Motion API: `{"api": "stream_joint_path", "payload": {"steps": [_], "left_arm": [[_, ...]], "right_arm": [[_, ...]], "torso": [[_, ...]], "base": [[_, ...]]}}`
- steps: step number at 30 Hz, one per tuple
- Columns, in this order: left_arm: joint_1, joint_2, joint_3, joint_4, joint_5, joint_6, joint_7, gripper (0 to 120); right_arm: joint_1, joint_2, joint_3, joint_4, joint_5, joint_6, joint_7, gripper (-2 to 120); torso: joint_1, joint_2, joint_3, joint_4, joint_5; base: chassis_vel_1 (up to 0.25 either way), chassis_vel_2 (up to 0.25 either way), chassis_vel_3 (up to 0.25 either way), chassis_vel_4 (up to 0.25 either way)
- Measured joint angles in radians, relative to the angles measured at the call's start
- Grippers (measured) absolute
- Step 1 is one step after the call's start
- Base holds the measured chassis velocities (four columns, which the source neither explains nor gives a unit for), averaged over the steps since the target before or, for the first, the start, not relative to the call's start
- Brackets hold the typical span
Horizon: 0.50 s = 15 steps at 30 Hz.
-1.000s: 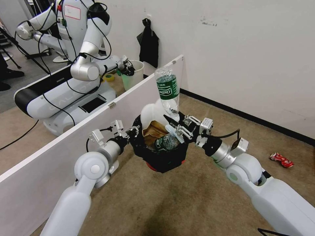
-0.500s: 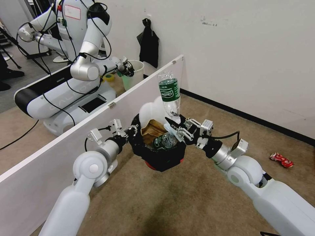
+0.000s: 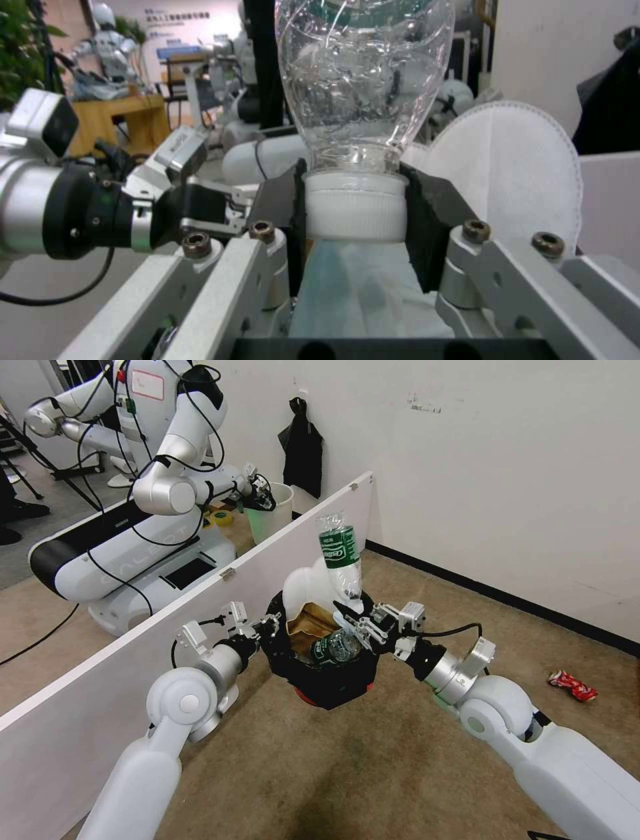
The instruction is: Pick up the trash bin, then pick up the garbage from the floor and place it into the trash bin.
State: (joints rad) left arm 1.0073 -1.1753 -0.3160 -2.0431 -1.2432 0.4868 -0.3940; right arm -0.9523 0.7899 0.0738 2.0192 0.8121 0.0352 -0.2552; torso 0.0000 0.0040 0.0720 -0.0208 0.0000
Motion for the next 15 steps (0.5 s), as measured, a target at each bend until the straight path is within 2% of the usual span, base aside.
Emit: {"api": "stream_joint_path", "payload": {"steps": [2,7,12,15], "left_arm": [[0.002,0.001,0.0,0.0,0.002,0.0,0.0,4],[0.002,0.0,0.0,-0.001,0.004,0.0,0.0,4],[0.004,0.0,-0.001,-0.004,0.008,0.0,0.002,4],[0.009,0.0,-0.003,-0.004,0.011,0.0,0.003,4]], "right_arm": [[0.0,-0.003,0.003,0.017,-0.004,-0.057,0.024,28],[0.005,-0.003,0.01,0.029,-0.008,-0.096,0.029,28],[0.004,-0.001,0.029,0.066,-0.007,-0.193,0.052,28],[0.005,0.0,0.034,0.076,-0.006,-0.215,0.064,28]], "torso": [[0.0,0.0,0.0,0.0,0.0],[0.0,0.0,0.0,0.0,0.0],[0.0,0.0,0.0,-0.0001,0.0],[0.0,0.0,0.0,-0.0001,0.0]], "base": [[0.0,0.0,0.0,0.0],[0.0,0.0,0.0,0.0],[0.0,0.0,0.0,0.0],[0.0,0.0,0.0,0.0]]}}
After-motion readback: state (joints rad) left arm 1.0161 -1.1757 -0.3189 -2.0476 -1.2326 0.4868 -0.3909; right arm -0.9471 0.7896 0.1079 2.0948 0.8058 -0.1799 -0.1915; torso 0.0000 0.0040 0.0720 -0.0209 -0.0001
